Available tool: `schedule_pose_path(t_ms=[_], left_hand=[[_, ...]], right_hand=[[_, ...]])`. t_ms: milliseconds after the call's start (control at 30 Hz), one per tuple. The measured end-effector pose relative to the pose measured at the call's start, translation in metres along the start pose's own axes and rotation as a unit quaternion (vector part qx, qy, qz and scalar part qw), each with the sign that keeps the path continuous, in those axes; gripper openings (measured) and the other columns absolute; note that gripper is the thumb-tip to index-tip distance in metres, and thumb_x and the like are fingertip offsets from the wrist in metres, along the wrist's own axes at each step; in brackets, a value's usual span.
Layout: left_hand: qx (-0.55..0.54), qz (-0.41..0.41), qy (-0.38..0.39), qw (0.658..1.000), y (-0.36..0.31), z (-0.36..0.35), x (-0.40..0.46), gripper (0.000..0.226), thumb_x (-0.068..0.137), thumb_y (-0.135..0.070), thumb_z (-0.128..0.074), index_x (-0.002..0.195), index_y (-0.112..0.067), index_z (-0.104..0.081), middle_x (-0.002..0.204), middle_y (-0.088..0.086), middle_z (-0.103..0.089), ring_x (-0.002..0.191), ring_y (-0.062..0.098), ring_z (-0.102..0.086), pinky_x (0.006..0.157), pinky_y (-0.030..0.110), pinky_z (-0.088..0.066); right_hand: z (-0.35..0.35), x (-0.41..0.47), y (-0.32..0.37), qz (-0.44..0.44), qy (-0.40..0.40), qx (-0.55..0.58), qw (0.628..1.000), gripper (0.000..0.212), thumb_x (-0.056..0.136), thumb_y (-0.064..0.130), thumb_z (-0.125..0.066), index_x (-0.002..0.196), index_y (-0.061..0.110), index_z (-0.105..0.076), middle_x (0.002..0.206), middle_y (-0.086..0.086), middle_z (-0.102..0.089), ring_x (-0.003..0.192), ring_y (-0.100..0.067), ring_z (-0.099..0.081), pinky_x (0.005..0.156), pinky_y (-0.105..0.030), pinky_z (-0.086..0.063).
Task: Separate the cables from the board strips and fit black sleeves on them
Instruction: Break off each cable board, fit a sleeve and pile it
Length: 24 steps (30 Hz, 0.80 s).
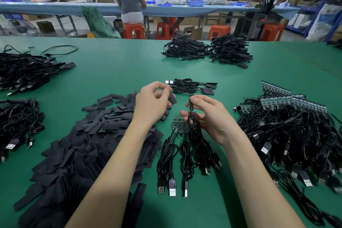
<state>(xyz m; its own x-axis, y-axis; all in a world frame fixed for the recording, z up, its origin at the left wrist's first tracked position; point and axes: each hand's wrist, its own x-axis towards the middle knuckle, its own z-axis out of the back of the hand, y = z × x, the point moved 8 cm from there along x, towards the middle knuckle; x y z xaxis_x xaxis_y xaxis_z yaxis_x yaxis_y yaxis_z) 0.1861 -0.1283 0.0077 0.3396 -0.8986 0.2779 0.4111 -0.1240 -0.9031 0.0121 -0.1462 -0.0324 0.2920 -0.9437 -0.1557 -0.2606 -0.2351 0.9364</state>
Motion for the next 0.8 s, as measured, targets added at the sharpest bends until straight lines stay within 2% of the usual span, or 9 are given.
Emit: schedule_pose_path(t_ms=[100,200,267,367,400,500,633,733,800], left_hand=[[-0.107,0.021,0.036,0.993,0.001,-0.016,-0.006,0.005,0.098,-0.02,-0.064,0.097,-0.016,-0.066,0.06,-0.001,-0.07,0.049,0.007,-0.06,0.047,0.016,-0.045],[-0.168,0.035,0.054,0.984,0.0,-0.026,-0.01,0.003,0.096,-0.019,-0.068,0.093,-0.018,-0.069,0.062,0.0,-0.071,0.051,0.004,-0.061,0.047,0.01,-0.043],[-0.207,0.053,0.076,0.974,-0.001,-0.033,-0.012,0.001,0.095,-0.018,-0.069,0.095,-0.017,-0.07,0.067,0.002,-0.074,0.056,0.005,-0.065,0.049,0.01,-0.045],[-0.296,0.075,0.123,0.944,-0.003,-0.04,-0.013,0.011,0.094,-0.007,-0.068,0.104,-0.01,-0.071,0.082,0.007,-0.077,0.069,0.011,-0.072,0.067,0.014,-0.054],[-0.308,0.079,0.133,0.939,-0.004,-0.04,-0.013,0.014,0.093,-0.005,-0.068,0.105,-0.01,-0.072,0.084,0.008,-0.077,0.071,0.011,-0.072,0.068,0.014,-0.054],[-0.292,0.083,0.134,0.943,-0.004,-0.038,-0.013,0.016,0.089,-0.008,-0.072,0.103,-0.014,-0.075,0.075,0.003,-0.075,0.064,0.007,-0.068,0.06,0.011,-0.051],[-0.389,0.13,0.189,0.892,-0.004,-0.049,-0.017,0.032,0.072,-0.009,-0.077,0.104,-0.011,-0.074,0.088,0.001,-0.076,0.072,0.008,-0.069,0.07,0.016,-0.055],[-0.405,0.15,0.212,0.877,-0.003,-0.052,-0.02,0.041,0.071,-0.006,-0.075,0.112,-0.008,-0.07,0.096,0.002,-0.076,0.077,0.008,-0.068,0.071,0.017,-0.055],[-0.413,0.15,0.227,0.869,-0.004,-0.054,-0.021,0.038,0.072,-0.005,-0.074,0.11,-0.01,-0.07,0.098,0.004,-0.076,0.08,0.009,-0.069,0.07,0.017,-0.055]], right_hand=[[-0.001,-0.004,0.009,0.022,0.028,0.038,0.999,0.005,0.096,0.012,-0.067,0.099,0.01,-0.064,0.097,-0.012,-0.077,0.08,-0.032,-0.075,0.067,-0.034,-0.063],[0.004,-0.006,0.016,0.042,0.043,0.003,0.998,0.014,0.093,0.013,-0.071,0.104,0.009,-0.064,0.091,-0.015,-0.077,0.08,-0.029,-0.074,0.077,-0.033,-0.063],[0.007,-0.007,0.02,0.05,0.046,-0.011,0.998,0.015,0.09,0.013,-0.073,0.102,0.01,-0.067,0.09,-0.019,-0.076,0.075,-0.027,-0.073,0.073,-0.03,-0.062],[0.01,-0.007,0.024,0.065,0.04,-0.007,0.997,0.007,0.089,0.01,-0.074,0.095,0.01,-0.07,0.089,-0.019,-0.076,0.073,-0.025,-0.073,0.072,-0.028,-0.061],[0.011,-0.007,0.024,0.07,0.036,-0.011,0.997,0.006,0.089,0.009,-0.074,0.093,0.009,-0.07,0.087,-0.018,-0.076,0.072,-0.024,-0.074,0.072,-0.028,-0.061],[0.008,-0.008,0.023,0.074,0.035,-0.009,0.997,0.008,0.088,0.006,-0.073,0.094,0.007,-0.068,0.082,-0.016,-0.075,0.072,-0.023,-0.074,0.072,-0.026,-0.06],[0.005,-0.01,0.023,0.04,0.051,0.075,0.995,0.023,0.079,0.006,-0.075,0.1,0.001,-0.068,0.08,-0.01,-0.075,0.069,-0.019,-0.073,0.068,-0.024,-0.059],[0.004,-0.01,0.02,0.014,0.062,0.087,0.994,0.014,0.086,0.003,-0.07,0.1,0.002,-0.069,0.078,-0.007,-0.074,0.065,-0.016,-0.071,0.063,-0.022,-0.059],[0.003,-0.011,0.018,-0.002,0.069,0.08,0.994,0.011,0.089,0.004,-0.069,0.1,0.004,-0.07,0.077,-0.006,-0.074,0.064,-0.015,-0.07,0.062,-0.022,-0.059]])
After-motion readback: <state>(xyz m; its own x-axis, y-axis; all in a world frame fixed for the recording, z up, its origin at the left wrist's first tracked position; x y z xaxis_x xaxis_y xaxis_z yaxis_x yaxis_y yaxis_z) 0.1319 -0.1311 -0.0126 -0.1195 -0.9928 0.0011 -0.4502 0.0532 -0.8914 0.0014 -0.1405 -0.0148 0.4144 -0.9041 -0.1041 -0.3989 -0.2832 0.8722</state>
